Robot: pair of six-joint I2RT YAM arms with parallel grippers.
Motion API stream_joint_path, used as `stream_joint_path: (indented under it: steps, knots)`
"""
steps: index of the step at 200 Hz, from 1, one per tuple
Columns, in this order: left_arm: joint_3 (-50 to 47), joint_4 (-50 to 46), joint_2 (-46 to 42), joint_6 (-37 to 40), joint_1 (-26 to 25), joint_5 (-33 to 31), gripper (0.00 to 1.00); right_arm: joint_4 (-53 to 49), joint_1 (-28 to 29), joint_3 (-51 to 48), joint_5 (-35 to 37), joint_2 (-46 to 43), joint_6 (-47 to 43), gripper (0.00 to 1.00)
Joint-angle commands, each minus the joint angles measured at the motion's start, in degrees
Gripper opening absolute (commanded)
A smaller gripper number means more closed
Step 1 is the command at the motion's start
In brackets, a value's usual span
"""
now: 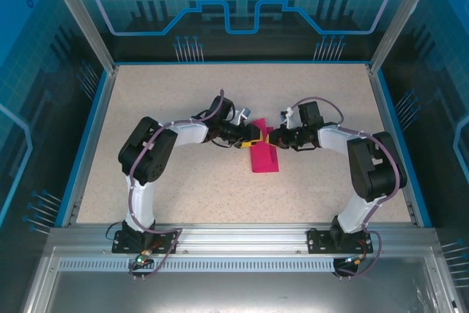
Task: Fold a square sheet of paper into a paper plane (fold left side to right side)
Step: First fold in half a square sheet of paper at the center of the table.
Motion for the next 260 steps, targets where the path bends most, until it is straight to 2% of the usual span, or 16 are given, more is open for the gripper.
stream_joint_path:
  steps: [1, 52, 94, 149, 166, 185, 207, 229, 260]
  knots:
    - [-1.7, -3.4, -4.6, 1.9, 0.1, -2.7, 0.51, -4.1, -0.7, 0.2, 2.9, 0.3, -2.2, 0.0]
    - [-1.7, -12.6, -5.5, 0.8, 0.1, -11.1, 0.54, -7.6, -1.0, -0.5, 9.5, -0.3, -4.0, 0.0]
    - [2.4, -13.9, -0.5, -0.7, -1.5, -11.5, 0.54, -8.1, -0.9, -0.4, 10.4, 1.2, -3.8, 0.0]
    - [6.0, -15.7, 3.3, -1.6, -3.1, -12.9, 0.47, -7.5, -0.9, -0.3, 10.4, 1.9, -4.1, 0.05]
    - [7.2, -16.9, 4.2, -1.2, -3.5, -13.6, 0.43, -7.2, -1.0, -0.5, 11.4, 1.0, -4.1, 0.1]
    - [7.7, -18.7, 5.0, -0.8, -3.8, -15.4, 0.41, -6.4, -1.1, -2.9, 15.3, -2.3, -4.0, 0.28]
    - [7.8, -18.9, 5.7, -1.0, -3.7, -15.7, 0.4, -8.0, -1.5, -3.7, 19.3, -5.8, -5.4, 0.41]
    - [8.2, -19.4, 6.3, -0.7, -3.8, -15.9, 0.4, -11.5, -1.7, -3.3, 23.1, -7.0, -7.4, 0.47]
    - [8.9, -20.8, 7.1, 0.0, -4.0, -16.1, 0.4, -14.0, -1.8, -3.7, 27.4, -6.5, -7.2, 0.45]
